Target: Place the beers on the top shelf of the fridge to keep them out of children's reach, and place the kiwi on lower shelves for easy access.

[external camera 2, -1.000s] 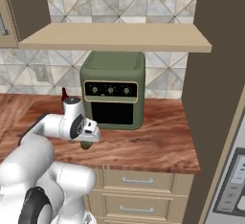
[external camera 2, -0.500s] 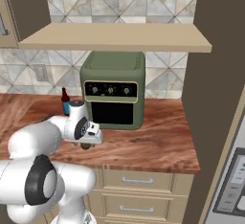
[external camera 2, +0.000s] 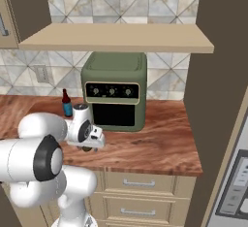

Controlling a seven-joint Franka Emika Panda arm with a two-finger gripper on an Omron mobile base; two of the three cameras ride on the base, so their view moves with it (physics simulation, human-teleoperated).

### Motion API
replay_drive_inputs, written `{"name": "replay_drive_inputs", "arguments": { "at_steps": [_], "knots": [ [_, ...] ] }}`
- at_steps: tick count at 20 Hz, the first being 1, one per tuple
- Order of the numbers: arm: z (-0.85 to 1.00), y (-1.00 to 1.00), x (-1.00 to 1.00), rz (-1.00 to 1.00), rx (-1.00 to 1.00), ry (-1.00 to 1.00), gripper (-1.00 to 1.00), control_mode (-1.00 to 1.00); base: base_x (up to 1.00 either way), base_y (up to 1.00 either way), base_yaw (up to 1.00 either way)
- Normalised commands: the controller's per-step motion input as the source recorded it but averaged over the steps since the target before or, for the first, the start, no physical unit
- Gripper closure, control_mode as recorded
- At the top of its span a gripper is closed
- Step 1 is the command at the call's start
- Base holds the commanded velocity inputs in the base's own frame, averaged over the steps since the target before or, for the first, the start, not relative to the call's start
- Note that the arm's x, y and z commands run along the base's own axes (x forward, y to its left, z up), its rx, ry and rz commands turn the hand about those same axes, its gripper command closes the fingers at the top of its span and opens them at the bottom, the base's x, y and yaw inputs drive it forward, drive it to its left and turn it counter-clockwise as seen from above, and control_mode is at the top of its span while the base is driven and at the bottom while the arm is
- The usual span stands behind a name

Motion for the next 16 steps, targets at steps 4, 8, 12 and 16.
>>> {"name": "replay_drive_inputs", "arguments": {
  "at_steps": [4,8,12,16],
  "knots": [
    [-0.41,0.00,-0.18,0.00,0.00,0.00,1.00,-1.00,0.00,0.00,0.00],
    [-0.18,-0.01,-0.33,0.00,0.00,-0.04,1.00,-1.00,0.00,0.00,0.00],
    [0.06,-0.12,-0.54,0.00,0.01,-0.30,1.00,-1.00,0.00,0.00,0.00],
    [0.56,-0.11,-0.51,0.06,0.01,-0.42,1.00,-1.00,0.00,0.00,0.00]
  ]
}}
